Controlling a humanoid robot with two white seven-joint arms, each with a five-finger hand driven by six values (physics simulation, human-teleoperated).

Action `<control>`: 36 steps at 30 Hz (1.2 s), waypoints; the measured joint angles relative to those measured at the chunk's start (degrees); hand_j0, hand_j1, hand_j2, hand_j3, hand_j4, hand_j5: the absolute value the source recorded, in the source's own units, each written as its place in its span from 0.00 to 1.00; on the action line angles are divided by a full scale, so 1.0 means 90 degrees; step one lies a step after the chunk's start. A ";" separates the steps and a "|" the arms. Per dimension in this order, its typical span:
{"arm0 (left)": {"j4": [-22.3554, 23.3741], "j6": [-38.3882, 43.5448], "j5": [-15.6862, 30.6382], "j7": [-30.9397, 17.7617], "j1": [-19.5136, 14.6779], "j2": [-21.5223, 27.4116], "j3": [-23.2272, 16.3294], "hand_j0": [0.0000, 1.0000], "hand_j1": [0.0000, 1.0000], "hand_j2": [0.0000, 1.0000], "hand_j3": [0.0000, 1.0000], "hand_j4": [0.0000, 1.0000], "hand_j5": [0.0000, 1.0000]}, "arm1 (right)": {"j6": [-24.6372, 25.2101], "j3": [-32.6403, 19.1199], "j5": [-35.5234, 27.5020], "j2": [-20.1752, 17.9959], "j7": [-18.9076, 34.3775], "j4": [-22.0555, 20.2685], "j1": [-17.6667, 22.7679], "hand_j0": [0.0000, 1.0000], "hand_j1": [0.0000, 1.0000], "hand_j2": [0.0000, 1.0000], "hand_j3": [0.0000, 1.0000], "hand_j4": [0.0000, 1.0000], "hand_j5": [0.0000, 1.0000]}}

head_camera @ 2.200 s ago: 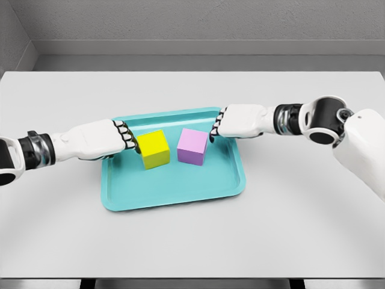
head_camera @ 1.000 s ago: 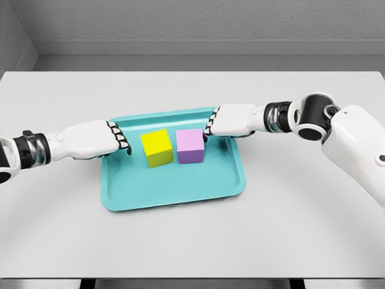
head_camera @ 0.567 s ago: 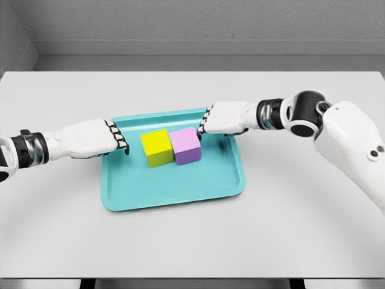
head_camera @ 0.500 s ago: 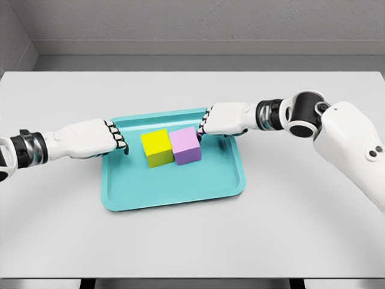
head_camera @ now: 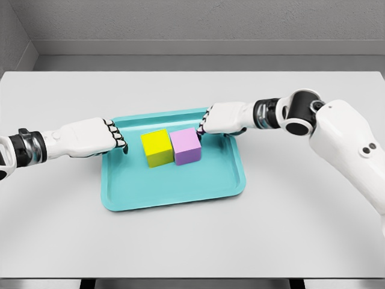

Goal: Push two cubes

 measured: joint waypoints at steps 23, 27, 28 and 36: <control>-0.0079 0.0000 0.0941 0.0044 0.0000 0.0910 0.0285 1.00 1.00 1.00 1.00 1.00 1.00 | -0.0004 -0.0394 -0.0689 -0.1794 0.0001 -0.2303 0.0469 0.73 0.73 0.73 0.73 0.73 0.73; -0.0059 0.0000 0.1183 0.0054 0.0010 0.1163 0.0384 1.00 1.00 1.00 1.00 1.00 1.00 | -0.0002 -0.0494 -0.1610 -0.2279 0.0001 -0.2959 0.0586 0.73 0.73 0.73 0.73 0.73 0.73; -0.0044 0.0000 0.1248 0.0054 0.0010 0.1229 0.0395 1.00 1.00 1.00 1.00 1.00 1.00 | -0.0002 -0.0488 -0.1842 -0.2339 0.0000 -0.3047 0.0596 0.73 0.73 0.73 0.73 0.73 0.73; -0.0052 0.0000 0.1464 0.0056 0.0029 0.1589 0.0482 1.00 1.00 1.00 1.00 1.00 1.00 | -0.0002 -0.0063 -0.3336 -0.2408 0.0000 -0.3219 0.0742 0.72 0.72 0.72 0.72 0.72 0.72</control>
